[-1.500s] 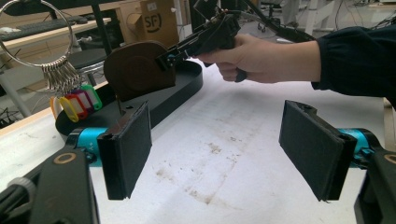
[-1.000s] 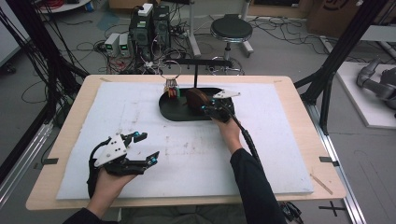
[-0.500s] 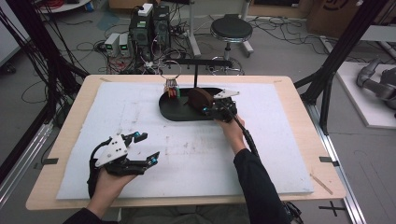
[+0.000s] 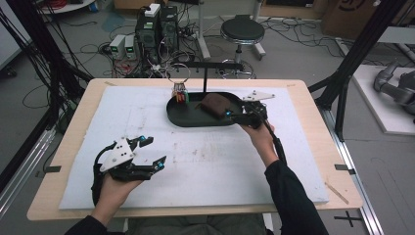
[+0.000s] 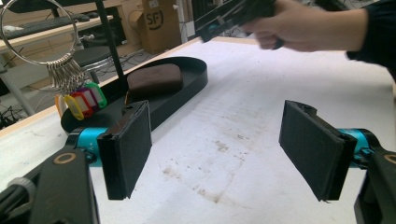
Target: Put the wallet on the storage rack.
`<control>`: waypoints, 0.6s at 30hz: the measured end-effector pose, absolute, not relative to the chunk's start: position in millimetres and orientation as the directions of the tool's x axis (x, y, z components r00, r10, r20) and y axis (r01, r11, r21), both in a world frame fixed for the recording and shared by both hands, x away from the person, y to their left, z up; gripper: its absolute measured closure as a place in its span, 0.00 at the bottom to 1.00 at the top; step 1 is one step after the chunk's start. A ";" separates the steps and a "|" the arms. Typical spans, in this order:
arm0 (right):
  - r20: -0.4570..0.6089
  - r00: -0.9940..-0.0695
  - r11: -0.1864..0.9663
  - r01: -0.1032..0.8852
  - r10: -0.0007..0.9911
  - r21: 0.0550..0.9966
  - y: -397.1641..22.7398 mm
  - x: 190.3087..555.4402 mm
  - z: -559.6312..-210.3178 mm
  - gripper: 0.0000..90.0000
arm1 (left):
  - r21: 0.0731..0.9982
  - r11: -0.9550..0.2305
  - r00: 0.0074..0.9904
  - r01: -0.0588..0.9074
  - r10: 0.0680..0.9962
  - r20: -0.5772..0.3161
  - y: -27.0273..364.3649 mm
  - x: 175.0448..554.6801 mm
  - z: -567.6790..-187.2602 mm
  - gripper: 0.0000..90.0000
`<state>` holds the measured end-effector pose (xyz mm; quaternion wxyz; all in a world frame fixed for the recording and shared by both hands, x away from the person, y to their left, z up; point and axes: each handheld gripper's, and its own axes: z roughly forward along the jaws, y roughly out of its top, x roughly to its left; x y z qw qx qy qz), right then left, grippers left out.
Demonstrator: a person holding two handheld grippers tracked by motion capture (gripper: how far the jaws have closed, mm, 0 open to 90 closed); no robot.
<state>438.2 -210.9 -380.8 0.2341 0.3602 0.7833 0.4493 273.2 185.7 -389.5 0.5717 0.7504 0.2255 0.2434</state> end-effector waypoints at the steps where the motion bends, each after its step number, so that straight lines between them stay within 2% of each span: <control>1: -0.041 -0.633 0.334 0.351 0.773 0.875 -215.8 433.8 -378.4 0.37 | 0.968 -0.244 0.778 0.062 0.619 0.106 185.7 274.7 -389.5 0.28; 10: -0.018 -0.644 0.294 0.323 0.765 0.900 -258.8 389.4 -367.2 0.34 | 0.969 -0.230 0.768 0.088 0.635 0.081 188.8 286.4 -391.1 0.28; 18: 0.012 -0.622 0.240 0.319 0.783 0.917 -291.3 353.7 -378.1 0.31 | 0.965 -0.238 0.759 0.115 0.647 0.069 190.0 294.8 -395.0 0.27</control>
